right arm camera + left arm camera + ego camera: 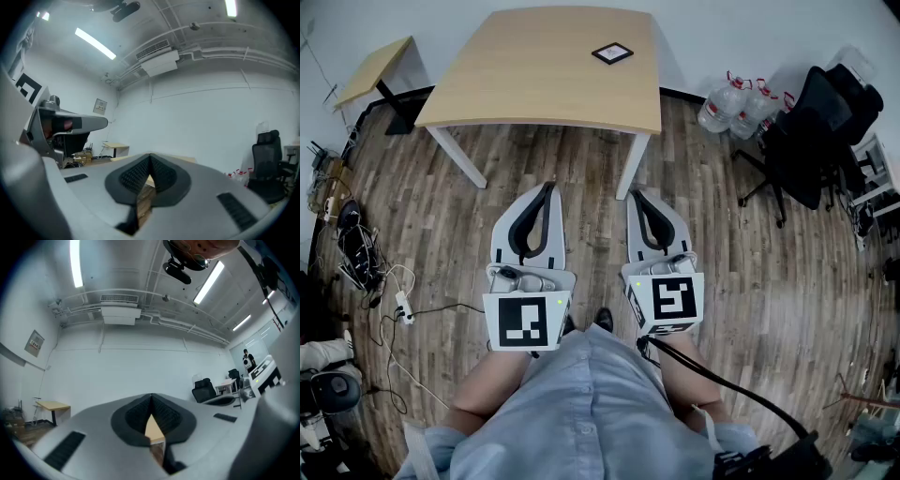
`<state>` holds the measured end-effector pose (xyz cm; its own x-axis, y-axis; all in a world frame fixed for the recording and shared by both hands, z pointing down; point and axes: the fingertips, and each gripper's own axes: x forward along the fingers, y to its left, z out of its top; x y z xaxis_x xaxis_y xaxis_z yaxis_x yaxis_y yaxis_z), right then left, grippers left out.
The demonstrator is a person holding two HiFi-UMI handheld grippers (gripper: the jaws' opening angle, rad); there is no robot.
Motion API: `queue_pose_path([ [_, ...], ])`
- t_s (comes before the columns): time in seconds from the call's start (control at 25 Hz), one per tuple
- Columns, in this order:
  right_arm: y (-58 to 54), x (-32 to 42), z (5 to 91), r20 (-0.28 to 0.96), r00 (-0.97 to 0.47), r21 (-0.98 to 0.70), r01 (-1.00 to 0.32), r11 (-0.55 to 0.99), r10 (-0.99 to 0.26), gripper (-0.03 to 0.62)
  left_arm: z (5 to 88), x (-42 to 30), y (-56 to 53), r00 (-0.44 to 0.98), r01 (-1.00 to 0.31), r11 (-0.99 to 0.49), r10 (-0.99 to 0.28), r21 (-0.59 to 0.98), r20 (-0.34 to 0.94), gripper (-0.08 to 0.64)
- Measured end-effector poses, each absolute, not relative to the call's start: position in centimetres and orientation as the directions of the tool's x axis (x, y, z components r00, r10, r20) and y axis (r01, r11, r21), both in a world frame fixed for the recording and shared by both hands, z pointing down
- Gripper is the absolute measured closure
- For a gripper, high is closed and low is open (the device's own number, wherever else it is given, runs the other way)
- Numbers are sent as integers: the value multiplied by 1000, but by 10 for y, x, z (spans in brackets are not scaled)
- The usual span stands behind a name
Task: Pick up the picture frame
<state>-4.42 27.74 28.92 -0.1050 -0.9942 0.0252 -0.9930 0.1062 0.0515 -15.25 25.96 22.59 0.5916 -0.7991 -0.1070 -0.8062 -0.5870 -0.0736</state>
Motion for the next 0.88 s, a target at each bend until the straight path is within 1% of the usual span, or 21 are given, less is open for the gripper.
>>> queue_pose_path([
  [0.32,279,-28,289,20,-127,41,-991,128,-992,592,225,-135,262,582,-813,-576,-806,-89,-107,560],
  [0.48,278,-13,290,9,-133,7,-991,133,-991,592,224,-125,261,565,-825,-557,-819,-94,-106,560],
  [0.6,277,-7,293,10,-143,5,-990,143,-990,591,224,-124,261,561,-827,-542,-814,-149,-149,560],
  [0.64,275,-5,295,12,-146,3,-989,146,-989,591,227,-123,260,556,-830,-538,-819,-149,-143,560],
  [0.76,269,3,301,21,-147,-14,-989,147,-989,591,239,-121,258,526,-850,-520,-848,-87,-67,560],
  [0.88,261,9,305,25,-134,-12,-991,134,-991,591,239,-122,250,527,-848,-516,-846,-121,-86,560],
])
